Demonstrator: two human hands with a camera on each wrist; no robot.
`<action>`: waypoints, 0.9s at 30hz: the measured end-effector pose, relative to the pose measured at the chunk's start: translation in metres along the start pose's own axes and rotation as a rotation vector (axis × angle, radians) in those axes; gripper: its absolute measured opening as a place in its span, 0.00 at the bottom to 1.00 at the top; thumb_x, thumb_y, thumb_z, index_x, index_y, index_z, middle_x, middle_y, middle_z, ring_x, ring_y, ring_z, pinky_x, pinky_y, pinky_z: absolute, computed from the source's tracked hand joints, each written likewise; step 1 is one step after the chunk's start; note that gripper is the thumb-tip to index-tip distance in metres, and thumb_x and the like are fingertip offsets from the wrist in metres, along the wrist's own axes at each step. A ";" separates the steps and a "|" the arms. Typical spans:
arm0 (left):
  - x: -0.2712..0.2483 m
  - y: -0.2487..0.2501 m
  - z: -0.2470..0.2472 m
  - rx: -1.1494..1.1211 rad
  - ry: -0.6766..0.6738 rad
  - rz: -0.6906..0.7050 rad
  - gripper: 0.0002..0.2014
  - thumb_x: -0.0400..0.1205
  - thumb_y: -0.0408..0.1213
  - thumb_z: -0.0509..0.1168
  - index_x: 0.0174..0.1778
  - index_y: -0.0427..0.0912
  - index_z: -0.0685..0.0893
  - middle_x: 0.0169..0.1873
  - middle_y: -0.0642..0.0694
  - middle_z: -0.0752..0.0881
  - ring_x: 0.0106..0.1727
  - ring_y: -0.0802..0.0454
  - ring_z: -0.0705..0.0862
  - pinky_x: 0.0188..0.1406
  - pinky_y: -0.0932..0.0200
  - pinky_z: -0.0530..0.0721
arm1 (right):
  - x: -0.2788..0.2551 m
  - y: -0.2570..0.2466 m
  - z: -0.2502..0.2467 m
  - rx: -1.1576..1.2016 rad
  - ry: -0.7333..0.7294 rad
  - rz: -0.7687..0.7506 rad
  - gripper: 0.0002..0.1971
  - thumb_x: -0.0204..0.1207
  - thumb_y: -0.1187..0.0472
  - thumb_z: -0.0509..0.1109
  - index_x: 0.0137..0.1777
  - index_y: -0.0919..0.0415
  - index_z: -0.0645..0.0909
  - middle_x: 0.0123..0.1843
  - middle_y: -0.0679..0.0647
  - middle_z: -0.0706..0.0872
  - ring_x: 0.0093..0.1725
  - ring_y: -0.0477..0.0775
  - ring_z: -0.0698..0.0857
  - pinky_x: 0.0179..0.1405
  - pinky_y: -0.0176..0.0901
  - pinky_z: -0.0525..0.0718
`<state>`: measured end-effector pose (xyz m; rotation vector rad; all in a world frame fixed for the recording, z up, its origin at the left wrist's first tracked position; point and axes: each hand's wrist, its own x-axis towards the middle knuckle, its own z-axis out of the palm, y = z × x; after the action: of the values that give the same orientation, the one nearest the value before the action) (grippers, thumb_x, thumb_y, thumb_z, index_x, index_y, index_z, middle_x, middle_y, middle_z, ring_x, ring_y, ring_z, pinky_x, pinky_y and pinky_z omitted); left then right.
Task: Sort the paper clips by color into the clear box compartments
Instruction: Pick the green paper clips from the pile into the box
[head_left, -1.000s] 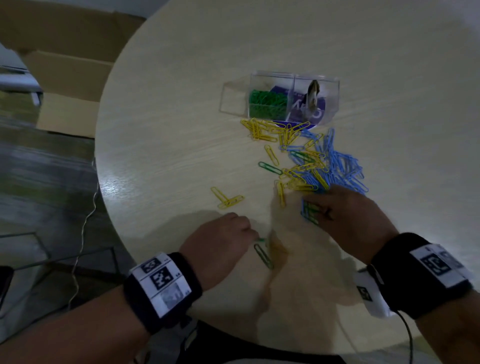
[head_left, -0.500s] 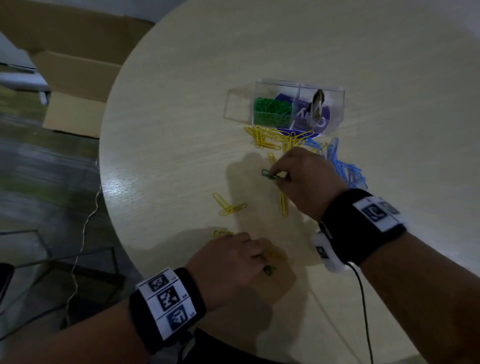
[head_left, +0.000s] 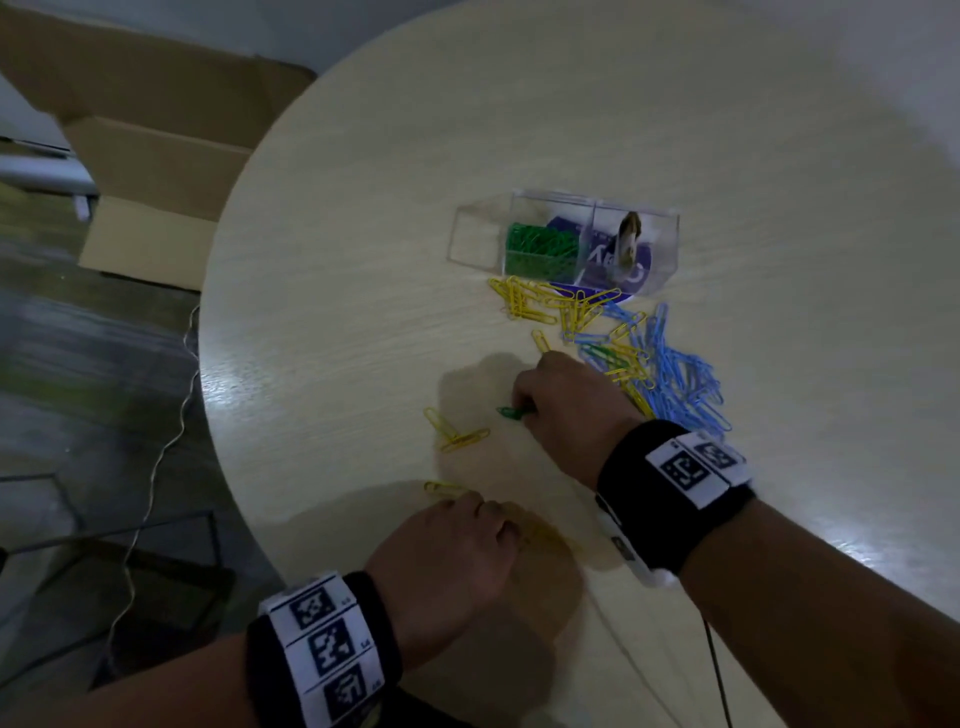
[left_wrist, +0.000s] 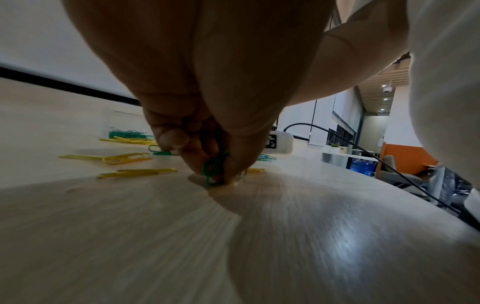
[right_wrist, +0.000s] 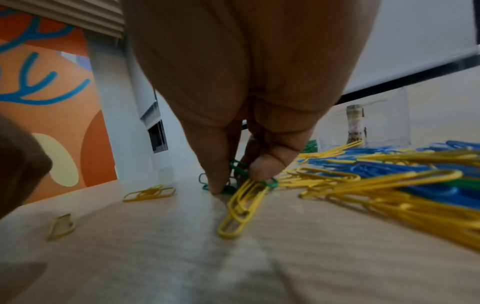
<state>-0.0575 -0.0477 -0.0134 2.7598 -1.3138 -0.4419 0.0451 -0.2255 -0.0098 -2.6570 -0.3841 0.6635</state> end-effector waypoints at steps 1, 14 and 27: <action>-0.001 -0.001 -0.001 -0.002 -0.009 0.002 0.14 0.74 0.34 0.54 0.43 0.43 0.87 0.34 0.46 0.83 0.33 0.48 0.80 0.23 0.55 0.79 | -0.001 0.000 0.001 -0.011 -0.010 -0.009 0.08 0.74 0.63 0.65 0.51 0.56 0.81 0.53 0.62 0.79 0.55 0.67 0.81 0.50 0.52 0.78; 0.032 -0.075 -0.081 -0.468 0.358 -0.425 0.09 0.80 0.43 0.64 0.52 0.47 0.85 0.39 0.53 0.83 0.40 0.55 0.81 0.41 0.57 0.79 | -0.010 0.009 -0.017 0.141 0.029 -0.058 0.10 0.70 0.64 0.68 0.50 0.56 0.85 0.49 0.59 0.85 0.53 0.63 0.82 0.48 0.46 0.75; 0.182 -0.142 -0.122 -0.484 0.404 -0.586 0.15 0.76 0.42 0.73 0.56 0.39 0.90 0.48 0.40 0.91 0.54 0.41 0.87 0.55 0.52 0.81 | 0.085 0.046 -0.127 0.391 0.424 0.258 0.06 0.65 0.61 0.77 0.42 0.53 0.89 0.42 0.53 0.90 0.47 0.56 0.88 0.42 0.37 0.76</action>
<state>0.1921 -0.1056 0.0372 2.5639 -0.2522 -0.1679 0.1886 -0.2741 0.0418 -2.3936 0.1925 0.1992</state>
